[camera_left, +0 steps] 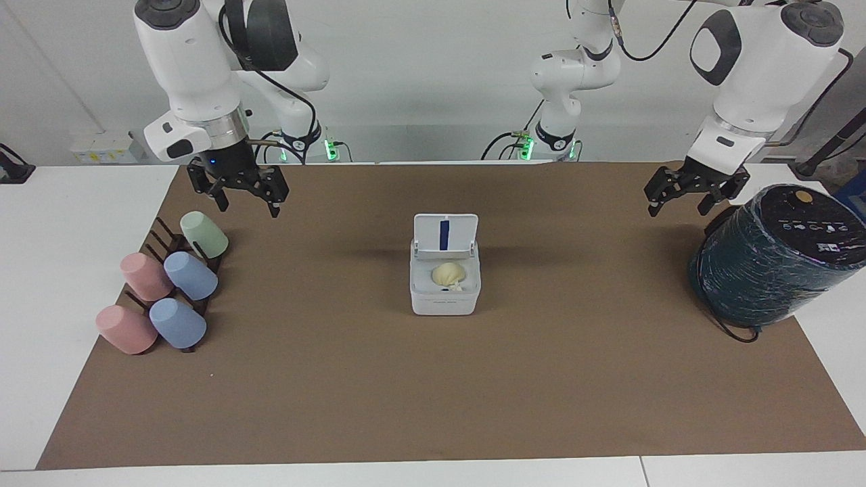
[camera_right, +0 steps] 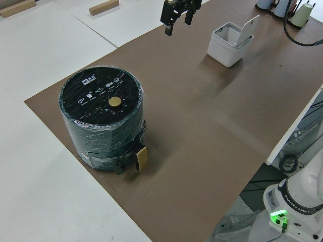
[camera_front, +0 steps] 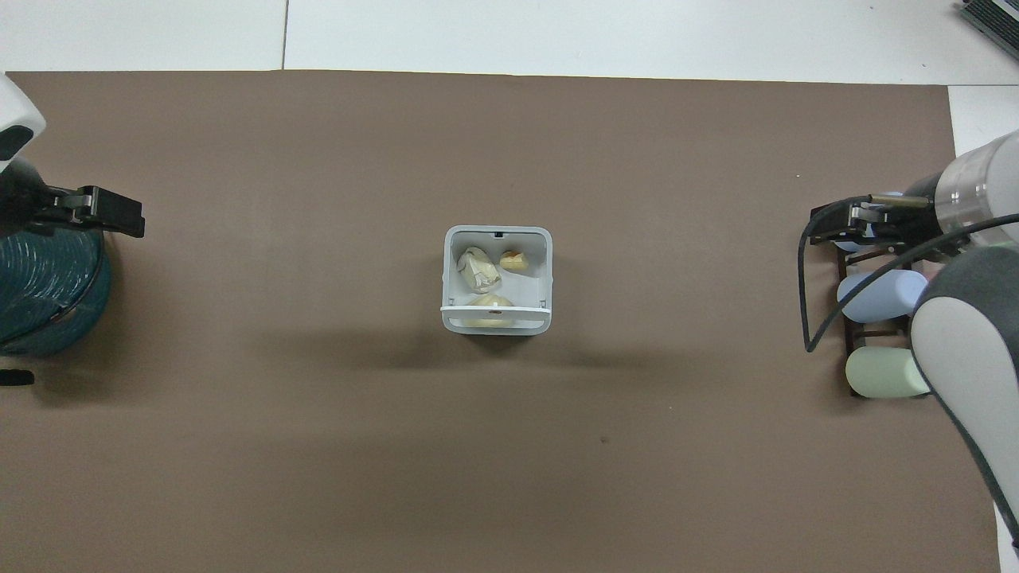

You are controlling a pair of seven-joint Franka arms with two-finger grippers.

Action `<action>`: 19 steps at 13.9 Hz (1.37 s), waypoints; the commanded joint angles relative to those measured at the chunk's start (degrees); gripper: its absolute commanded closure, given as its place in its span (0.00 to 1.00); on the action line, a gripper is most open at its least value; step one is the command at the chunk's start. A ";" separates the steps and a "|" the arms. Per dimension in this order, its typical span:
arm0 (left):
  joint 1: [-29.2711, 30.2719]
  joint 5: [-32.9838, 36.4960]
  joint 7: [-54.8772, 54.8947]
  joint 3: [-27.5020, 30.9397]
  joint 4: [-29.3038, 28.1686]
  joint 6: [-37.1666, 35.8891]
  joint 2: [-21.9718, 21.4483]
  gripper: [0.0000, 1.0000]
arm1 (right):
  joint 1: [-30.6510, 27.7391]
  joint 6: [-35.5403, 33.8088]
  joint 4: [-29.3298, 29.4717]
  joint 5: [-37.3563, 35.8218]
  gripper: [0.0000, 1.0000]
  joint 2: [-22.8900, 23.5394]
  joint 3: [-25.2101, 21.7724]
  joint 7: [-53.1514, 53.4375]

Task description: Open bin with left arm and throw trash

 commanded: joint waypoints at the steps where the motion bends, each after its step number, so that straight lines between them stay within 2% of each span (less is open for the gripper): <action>1: 0.03 1.04 0.00 0.07 -2.37 1.20 -1.87 0.00 | 4.60 -2.09 0.21 1.59 0.00 -0.82 -5.49 -1.66; 3: 0.03 1.04 0.00 0.07 -2.37 1.20 -1.87 0.00 | 9.01 -2.62 0.21 1.68 0.00 -1.00 -10.25 -1.67; 6: 0.04 1.04 0.00 0.07 -2.37 1.20 -1.87 0.00 | 9.55 -2.88 -0.05 1.77 0.00 -1.18 -10.71 -1.75; 10: 0.03 1.04 0.00 0.07 -2.37 1.20 -1.87 0.00 | 9.72 -7.63 -0.84 1.77 0.00 -2.14 -11.06 -2.37; 14: 0.03 1.04 0.00 0.07 -2.37 1.20 -1.87 0.00 | 11.65 -7.28 -0.76 1.85 0.00 -2.06 -13.78 -2.28; 19: 0.03 1.04 0.00 0.07 -2.37 1.20 -1.87 0.00 | 11.57 -7.02 -0.84 3.79 0.00 -2.05 -14.22 -2.37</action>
